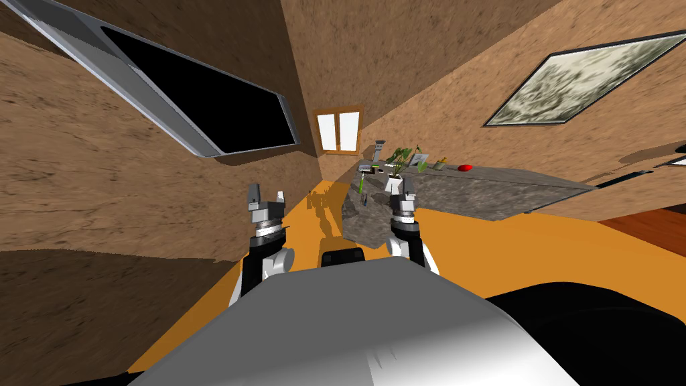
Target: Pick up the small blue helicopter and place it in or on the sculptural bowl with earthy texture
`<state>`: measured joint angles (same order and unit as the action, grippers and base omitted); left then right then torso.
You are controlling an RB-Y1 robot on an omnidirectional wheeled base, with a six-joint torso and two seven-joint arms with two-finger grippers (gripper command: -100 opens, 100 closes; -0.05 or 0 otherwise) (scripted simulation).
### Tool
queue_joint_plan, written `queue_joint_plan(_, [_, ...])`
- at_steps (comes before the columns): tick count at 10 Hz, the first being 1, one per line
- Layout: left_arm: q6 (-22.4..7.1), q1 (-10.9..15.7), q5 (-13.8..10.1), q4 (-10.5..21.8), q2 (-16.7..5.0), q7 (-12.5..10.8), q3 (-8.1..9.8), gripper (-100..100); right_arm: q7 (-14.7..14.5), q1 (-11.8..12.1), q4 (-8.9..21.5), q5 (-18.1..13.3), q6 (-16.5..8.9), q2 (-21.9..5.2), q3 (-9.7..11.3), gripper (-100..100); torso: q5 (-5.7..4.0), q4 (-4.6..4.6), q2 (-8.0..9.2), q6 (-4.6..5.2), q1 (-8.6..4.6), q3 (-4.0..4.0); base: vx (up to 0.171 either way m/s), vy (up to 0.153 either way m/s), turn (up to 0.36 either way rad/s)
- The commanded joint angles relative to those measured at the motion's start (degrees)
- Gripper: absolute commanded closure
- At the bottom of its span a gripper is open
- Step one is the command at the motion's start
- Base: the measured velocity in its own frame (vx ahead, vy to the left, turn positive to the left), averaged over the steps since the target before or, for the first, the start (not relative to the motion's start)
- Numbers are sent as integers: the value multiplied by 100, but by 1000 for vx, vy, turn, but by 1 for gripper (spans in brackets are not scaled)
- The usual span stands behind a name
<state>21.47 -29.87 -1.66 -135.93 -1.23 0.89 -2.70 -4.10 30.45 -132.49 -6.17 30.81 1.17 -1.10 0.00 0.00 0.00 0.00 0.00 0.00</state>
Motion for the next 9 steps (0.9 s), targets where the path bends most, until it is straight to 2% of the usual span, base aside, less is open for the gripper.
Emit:
queue_joint_plan(1, [0,0,0,0,0,0,0,0,56,-21,37,51,-75,-204,-22,-100,0,0,0,0,0,0,2,15,-3])
queue_joint_plan(3, [0,0,0,0,0,0,0,0,191,-70,120,175,-254,-482,-75,-100,2,-1,-3,0,10,-2,12,40,-6])
queue_joint_plan(6, [0,0,0,0,0,0,0,0,529,-187,308,482,-696,-814,-203,-100,4,-2,-10,0,21,-6,23,64,-4])
queue_joint_plan(7, [0,0,0,0,1,0,-1,0,674,-236,384,613,-851,-902,-259,-100,6,-3,-11,0,28,-6,27,101,-8])
queue_joint_plan(8, [0,0,0,0,1,0,-1,0,674,-236,384,613,-884,-902,-259,-100,8,-3,-12,-1,36,-7,14,72,-7])
queue_joint_plan(9, [0,0,0,0,1,0,-1,0,833,-287,466,757,-1090,-984,-321,-100,7,-2,-8,0,29,-5,20,61,-1])
